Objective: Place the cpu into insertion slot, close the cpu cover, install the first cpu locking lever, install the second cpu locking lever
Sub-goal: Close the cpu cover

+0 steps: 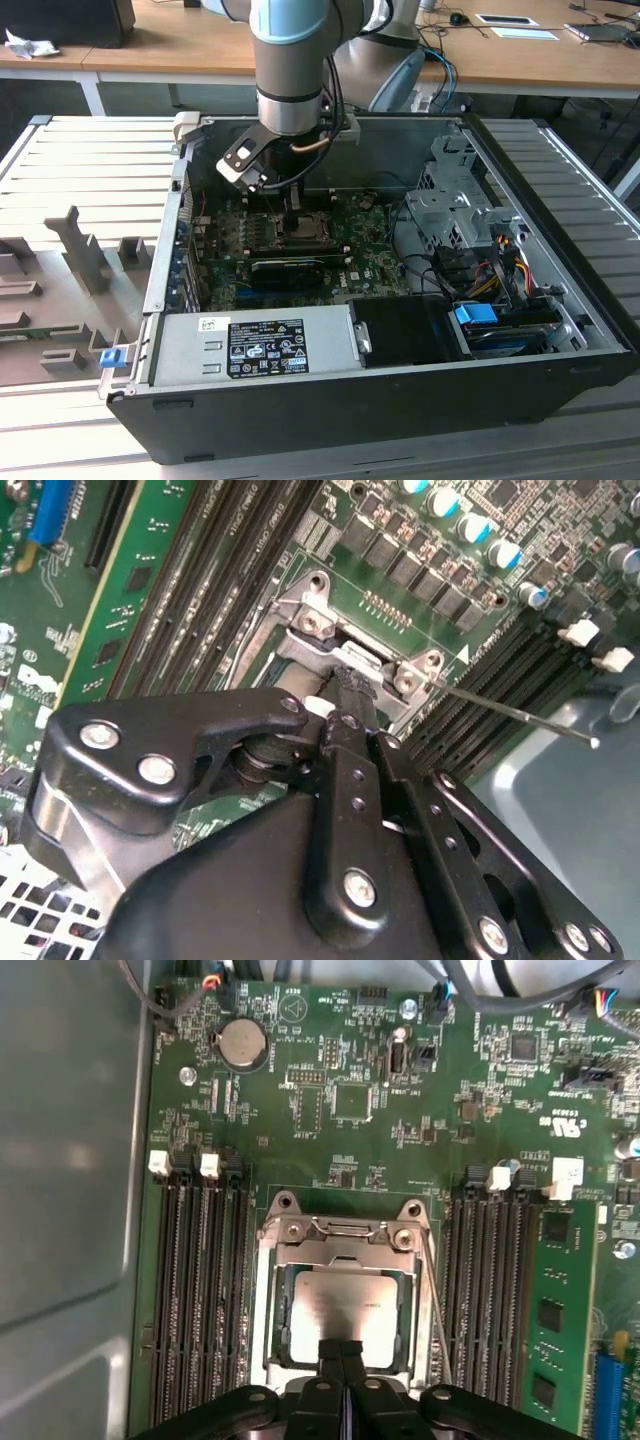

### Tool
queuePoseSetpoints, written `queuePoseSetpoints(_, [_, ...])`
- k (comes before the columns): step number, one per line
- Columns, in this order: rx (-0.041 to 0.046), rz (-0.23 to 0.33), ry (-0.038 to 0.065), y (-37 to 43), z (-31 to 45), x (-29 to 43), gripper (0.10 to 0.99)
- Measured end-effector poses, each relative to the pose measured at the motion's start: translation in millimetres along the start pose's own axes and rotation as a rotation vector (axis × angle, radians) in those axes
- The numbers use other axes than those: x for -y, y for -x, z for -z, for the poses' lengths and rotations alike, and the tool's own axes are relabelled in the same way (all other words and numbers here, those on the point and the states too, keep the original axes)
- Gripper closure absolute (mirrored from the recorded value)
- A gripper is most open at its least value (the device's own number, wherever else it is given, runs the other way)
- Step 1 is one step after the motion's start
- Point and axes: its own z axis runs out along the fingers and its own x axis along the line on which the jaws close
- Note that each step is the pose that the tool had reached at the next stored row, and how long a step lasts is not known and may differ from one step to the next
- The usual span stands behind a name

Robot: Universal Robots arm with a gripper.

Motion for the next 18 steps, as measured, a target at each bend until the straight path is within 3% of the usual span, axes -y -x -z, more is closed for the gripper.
queuePoseSetpoints(6, [0.0002,0.000,0.004,0.1,-2.9,-0.1,0.980])
queuePoseSetpoints(8, [0.0001,0.000,0.004,0.0,4.7,-0.4,0.980])
queuePoseSetpoints(10, [0.0001,0.000,0.004,0.0,5.9,-0.6,0.980])
queuePoseSetpoints(18, [0.0002,0.000,0.001,1.0,5.6,-17.0,0.980])
